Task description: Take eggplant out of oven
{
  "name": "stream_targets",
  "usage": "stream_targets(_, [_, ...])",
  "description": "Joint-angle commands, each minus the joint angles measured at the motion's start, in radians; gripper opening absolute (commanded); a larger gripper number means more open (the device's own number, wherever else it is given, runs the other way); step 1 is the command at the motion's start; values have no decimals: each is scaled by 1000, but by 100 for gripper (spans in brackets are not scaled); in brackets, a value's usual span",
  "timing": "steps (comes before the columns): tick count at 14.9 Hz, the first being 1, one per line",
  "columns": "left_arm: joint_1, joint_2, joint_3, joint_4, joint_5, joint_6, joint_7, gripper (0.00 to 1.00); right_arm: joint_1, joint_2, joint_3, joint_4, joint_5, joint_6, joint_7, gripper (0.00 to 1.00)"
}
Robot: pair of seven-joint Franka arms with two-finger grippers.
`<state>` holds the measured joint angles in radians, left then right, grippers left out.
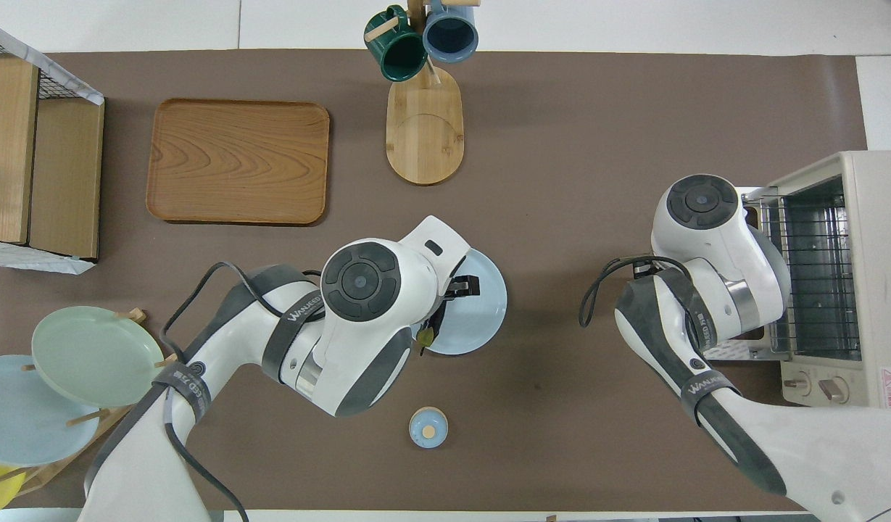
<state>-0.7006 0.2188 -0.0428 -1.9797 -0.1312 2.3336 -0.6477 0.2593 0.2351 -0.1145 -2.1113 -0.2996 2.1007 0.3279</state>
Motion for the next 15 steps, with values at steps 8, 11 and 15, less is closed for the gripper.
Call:
stream_targets(8, [-48, 86, 21, -28, -13, 131, -13, 100, -38, -89, 15, 65, -96, -143, -194, 0])
stream_targets(11, [-46, 88, 21, -31, -13, 131, -7, 93, -113, -172, 16, 66, -79, -186, -320, 0])
stream_targets(15, [-49, 90, 21, -51, -11, 151, -6, 92, -213, -215, 16, 66, -79, -217, -452, 0])
